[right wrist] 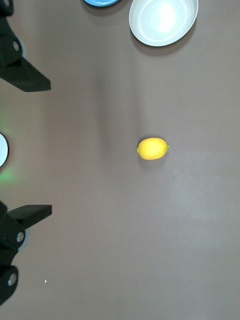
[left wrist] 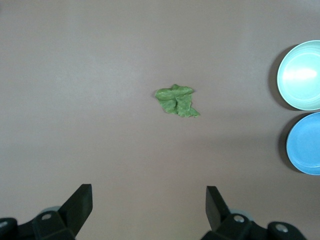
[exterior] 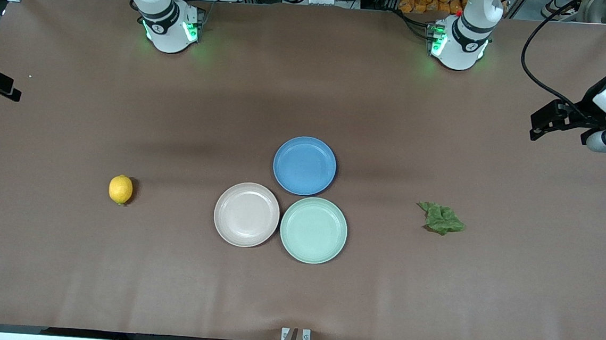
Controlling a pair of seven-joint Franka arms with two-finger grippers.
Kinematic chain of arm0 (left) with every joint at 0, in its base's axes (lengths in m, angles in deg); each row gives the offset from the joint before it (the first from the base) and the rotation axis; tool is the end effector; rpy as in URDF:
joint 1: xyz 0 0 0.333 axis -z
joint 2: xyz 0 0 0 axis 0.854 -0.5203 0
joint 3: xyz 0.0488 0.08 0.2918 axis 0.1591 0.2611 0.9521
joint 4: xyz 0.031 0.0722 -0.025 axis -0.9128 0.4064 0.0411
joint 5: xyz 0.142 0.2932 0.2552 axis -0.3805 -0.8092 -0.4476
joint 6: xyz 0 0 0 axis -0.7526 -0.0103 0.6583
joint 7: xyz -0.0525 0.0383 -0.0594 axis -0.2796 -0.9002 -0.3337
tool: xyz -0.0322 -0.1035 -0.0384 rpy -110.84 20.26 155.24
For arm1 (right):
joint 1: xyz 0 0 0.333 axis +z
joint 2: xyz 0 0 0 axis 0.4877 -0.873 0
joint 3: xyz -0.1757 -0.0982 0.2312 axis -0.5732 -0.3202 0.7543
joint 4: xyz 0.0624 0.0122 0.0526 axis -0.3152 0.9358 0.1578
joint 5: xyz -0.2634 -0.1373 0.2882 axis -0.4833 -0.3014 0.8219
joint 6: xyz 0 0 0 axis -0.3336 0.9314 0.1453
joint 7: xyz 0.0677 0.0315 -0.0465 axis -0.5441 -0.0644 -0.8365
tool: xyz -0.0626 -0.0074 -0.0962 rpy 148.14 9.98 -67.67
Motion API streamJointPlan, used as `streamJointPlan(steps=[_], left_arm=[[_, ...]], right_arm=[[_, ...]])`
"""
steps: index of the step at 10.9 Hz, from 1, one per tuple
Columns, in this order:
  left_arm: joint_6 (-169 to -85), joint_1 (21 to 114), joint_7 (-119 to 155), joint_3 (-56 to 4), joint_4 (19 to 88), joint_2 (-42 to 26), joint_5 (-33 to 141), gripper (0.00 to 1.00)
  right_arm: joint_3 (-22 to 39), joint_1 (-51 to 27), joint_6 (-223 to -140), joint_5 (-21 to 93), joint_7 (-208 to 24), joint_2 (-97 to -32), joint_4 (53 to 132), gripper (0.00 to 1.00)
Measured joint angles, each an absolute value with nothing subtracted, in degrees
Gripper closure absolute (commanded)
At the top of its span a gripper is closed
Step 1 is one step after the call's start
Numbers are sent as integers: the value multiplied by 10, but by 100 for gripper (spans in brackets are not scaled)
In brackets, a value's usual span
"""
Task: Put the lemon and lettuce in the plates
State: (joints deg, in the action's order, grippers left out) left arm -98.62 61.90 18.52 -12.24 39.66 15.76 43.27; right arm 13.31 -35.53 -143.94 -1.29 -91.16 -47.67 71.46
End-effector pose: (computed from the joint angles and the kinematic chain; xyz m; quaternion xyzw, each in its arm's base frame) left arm 0.5800 -0.0752 0.6235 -0.9997 0.0182 -0.0102 0.0106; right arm 0.5829 -0.0705 0.6234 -0.9980 0.0236 0.0590 0.0052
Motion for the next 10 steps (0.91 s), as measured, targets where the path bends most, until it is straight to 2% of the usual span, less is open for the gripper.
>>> streamJointPlan(steps=[10], left_arm=[[-986,618,185,-122,402,141,433,0]], right_arm=[[133,-355,-1435,-13,-912,-477,715,0]])
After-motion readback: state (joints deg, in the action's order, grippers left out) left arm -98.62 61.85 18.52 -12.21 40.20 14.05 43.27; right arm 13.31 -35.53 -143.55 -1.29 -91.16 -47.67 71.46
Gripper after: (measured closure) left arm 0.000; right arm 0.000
